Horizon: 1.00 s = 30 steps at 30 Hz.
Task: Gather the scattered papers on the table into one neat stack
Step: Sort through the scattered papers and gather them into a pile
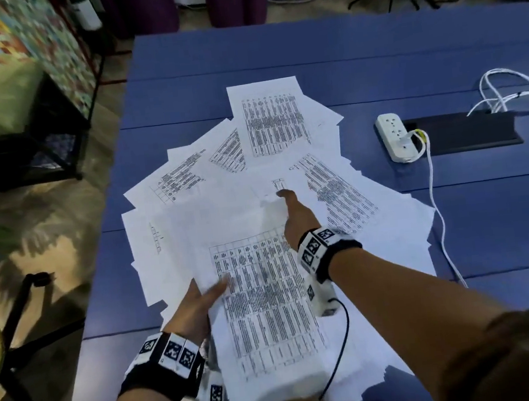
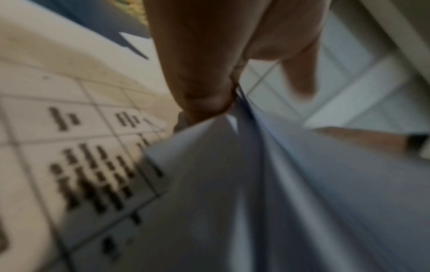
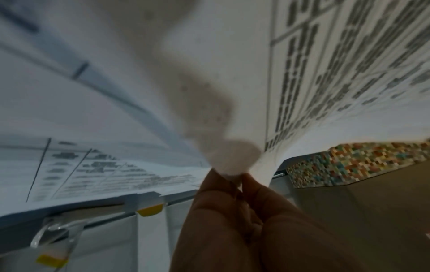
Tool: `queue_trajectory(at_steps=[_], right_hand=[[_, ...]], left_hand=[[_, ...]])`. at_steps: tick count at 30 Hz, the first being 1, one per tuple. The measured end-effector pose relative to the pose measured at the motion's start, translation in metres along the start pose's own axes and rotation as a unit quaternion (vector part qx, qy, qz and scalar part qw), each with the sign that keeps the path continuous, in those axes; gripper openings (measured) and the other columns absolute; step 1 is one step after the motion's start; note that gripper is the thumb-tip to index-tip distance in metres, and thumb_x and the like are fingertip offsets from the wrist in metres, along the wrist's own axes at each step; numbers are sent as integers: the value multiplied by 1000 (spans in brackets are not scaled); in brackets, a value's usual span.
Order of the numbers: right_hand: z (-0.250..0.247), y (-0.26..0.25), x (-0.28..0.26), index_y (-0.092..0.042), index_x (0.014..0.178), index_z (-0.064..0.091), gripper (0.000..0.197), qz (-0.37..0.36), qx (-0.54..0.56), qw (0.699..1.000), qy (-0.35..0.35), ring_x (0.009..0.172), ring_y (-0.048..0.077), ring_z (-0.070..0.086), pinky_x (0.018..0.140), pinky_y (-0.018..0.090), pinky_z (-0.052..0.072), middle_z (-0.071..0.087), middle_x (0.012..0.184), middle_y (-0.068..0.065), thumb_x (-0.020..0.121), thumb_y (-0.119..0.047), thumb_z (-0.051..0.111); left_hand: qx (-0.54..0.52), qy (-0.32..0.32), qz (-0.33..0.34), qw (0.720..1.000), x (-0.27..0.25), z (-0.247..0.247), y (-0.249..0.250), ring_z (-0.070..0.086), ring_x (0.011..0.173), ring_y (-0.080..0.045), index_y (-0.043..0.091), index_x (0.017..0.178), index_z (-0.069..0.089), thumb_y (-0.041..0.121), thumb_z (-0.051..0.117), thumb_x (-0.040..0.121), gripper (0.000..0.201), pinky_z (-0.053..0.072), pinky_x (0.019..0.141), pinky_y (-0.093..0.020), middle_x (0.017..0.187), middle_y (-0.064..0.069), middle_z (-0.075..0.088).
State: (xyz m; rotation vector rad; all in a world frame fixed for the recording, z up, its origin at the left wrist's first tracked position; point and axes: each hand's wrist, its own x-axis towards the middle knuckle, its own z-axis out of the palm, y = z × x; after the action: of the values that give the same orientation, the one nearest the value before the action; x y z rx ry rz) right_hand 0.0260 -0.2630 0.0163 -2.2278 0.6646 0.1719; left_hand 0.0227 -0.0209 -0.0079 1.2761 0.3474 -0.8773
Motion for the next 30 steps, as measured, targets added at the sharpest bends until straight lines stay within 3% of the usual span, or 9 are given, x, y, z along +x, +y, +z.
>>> queue_trajectory(at_steps=[3,5,9,13,16,18,21,24,30], right_hand=[[-8,12,14,-22,140,33,56,18,62,997,28,97,22,60,78,25,47,57,117,11,92,2,48],[-31,35,28,-17,136,40,52,49,63,992,98,111,25,56,90,29,46,55,123,11,89,-5,58],[-94,100,40,-10,136,35,85,195,-132,964,126,131,34,37,104,48,38,40,139,18,71,-42,79],[-122,140,34,-5,141,25,127,230,-246,938,81,129,37,36,104,50,37,37,138,21,48,-80,68],[-127,145,32,-6,139,30,127,218,-268,937,59,128,37,38,104,47,36,42,137,19,46,-85,64],[-129,144,33,-8,132,38,126,219,-300,927,55,121,34,42,101,45,39,46,127,18,39,-91,57],[-129,144,34,-12,121,45,127,213,-336,916,57,114,32,41,98,46,40,43,118,16,26,-96,50],[-136,135,30,-19,119,47,106,198,-304,930,63,122,33,41,100,49,36,44,125,11,39,-84,69],[-137,120,27,-33,136,43,69,187,-295,937,21,133,28,39,112,53,16,50,138,2,77,-60,65]], left_hand=[[93,6,56,994,8,-5,-11,56,122,-22,18,132,49,36,95,46,100,36,111,-43,132,-3,60],[68,41,53,995,12,-10,-12,54,124,-23,14,138,45,22,90,61,89,35,110,-40,137,-3,56],[44,105,59,992,18,-17,-9,42,134,-22,8,148,32,1,75,76,84,25,112,-34,152,-5,38],[30,134,63,989,-12,15,17,32,137,-17,3,151,23,-5,57,93,68,23,96,-23,131,9,33],[7,133,51,990,10,-6,4,19,147,-21,10,155,11,7,63,92,82,18,113,-33,159,2,19],[4,140,49,989,16,-15,0,13,149,-22,12,155,7,14,65,92,86,14,117,-39,162,-4,12],[-4,112,81,990,19,-14,-3,40,138,-25,14,148,31,11,73,82,78,27,115,-42,150,-7,42],[23,114,95,989,15,-12,-7,59,118,-26,12,124,54,-6,70,79,51,40,108,-46,122,-6,65],[17,122,94,988,17,-16,-11,57,120,-25,7,125,53,-1,74,75,55,38,108,-43,126,-7,64]])
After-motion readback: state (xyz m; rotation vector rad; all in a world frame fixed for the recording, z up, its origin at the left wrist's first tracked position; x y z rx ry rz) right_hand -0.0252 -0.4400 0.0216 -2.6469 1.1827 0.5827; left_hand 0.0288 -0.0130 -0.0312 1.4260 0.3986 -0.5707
